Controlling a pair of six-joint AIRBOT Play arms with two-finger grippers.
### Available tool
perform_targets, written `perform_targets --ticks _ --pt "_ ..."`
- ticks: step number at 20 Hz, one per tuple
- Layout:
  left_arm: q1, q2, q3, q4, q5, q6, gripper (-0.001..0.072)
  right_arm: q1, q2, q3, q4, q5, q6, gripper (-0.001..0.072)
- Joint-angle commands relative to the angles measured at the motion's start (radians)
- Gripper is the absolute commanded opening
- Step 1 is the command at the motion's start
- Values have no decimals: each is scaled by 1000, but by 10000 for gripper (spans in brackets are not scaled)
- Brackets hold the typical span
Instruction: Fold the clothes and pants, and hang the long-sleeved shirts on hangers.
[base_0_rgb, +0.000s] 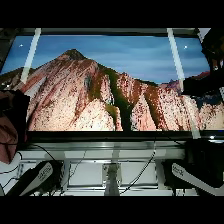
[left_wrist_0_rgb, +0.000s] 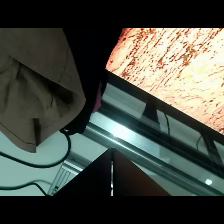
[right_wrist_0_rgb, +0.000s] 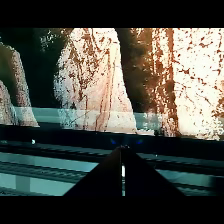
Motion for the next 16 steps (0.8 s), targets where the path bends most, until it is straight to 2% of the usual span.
perform_targets --ticks 1,3,6,7,9,10,11,12,13,16 --pt "1 1 -7 16 47 7 12 1 0 1 0 0 0 12" --pt "20 1 -29 81 145 6 12 1 0 1 0 0 0 12" --pt "142 -3 -53 90 243 5 13 1 0 1 0 0 0 12" --pt "195 -5 -54 90 268 -11 13 1 0 1 0 0 0 12" --pt "292 -11 -55 85 328 -124 14 1 0 1 0 0 0 12" --pt "327 -17 -55 86 339 -132 39 1 0 1 0 0 0 12" --pt "356 -27 -56 85 346 -132 202 1 0 1 0 0 0 12" --pt "377 -38 -57 79 365 -133 504 1 0 1 0 0 0 12" --pt "390 -55 -57 62 384 -139 678 1 0 1 0 0 0 12" --pt "394 -113 -57 26 459 -159 679 1 0 1 0 0 0 12"
